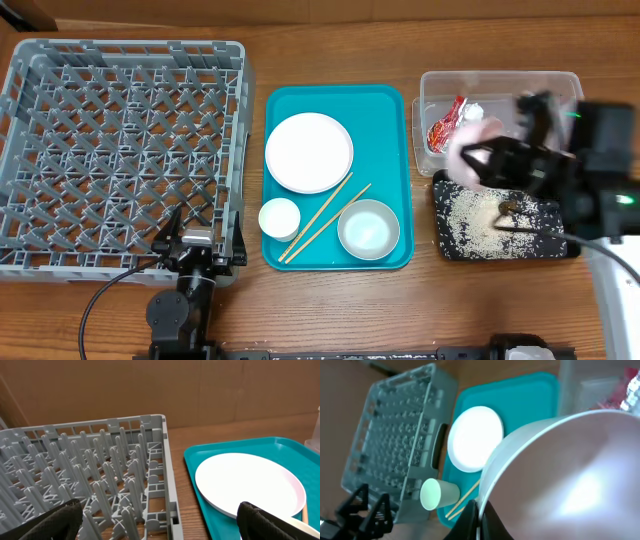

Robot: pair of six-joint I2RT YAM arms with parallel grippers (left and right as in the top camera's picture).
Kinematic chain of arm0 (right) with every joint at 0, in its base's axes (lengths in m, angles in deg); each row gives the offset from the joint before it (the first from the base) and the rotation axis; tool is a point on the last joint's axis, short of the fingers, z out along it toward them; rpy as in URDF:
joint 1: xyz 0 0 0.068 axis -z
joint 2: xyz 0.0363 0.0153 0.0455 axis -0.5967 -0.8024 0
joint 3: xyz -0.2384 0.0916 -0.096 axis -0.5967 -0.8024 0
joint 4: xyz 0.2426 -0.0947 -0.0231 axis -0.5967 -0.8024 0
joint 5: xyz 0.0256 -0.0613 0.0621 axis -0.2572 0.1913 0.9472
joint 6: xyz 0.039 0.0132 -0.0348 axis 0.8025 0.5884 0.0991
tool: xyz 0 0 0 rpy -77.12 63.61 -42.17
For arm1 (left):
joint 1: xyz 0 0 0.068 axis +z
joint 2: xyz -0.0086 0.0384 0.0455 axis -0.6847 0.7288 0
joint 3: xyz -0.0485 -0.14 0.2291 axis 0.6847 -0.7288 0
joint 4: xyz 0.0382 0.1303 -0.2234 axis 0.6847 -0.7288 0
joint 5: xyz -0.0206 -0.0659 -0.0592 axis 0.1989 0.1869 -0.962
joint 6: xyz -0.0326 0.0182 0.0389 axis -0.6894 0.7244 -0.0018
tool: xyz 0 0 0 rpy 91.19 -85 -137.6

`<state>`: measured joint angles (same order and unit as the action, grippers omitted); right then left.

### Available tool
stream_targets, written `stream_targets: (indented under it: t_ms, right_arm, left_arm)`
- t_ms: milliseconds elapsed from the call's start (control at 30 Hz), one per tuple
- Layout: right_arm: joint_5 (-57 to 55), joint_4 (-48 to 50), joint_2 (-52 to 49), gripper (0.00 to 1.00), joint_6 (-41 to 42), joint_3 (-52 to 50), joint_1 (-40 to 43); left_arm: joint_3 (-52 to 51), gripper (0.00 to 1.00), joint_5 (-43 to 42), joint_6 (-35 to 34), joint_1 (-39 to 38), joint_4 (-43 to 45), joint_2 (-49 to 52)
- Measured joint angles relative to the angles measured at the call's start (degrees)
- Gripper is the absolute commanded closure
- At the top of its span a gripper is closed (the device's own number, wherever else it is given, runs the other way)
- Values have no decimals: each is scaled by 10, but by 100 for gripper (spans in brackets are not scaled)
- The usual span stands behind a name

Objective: Sort waste into correct bins and load items into the dishwasher
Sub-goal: 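Return the emptied bowl to the teal tray and release it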

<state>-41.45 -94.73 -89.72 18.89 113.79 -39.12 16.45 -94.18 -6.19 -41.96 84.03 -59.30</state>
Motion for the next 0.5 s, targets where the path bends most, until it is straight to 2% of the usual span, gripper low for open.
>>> stream_targets:
  t_ms: [167, 300, 500]
  right_arm:
    - [-160, 32, -93, 96, 59, 91, -188]
    - [-239, 32, -207, 96, 64, 164, -248]
    - [-310, 27, -377, 96, 54, 227, -275]
  left_arm:
    - [0, 0, 0, 0, 0, 0, 0]
    - [0, 0, 0, 0, 0, 0, 0]
    - [0, 0, 0, 0, 0, 0, 0]
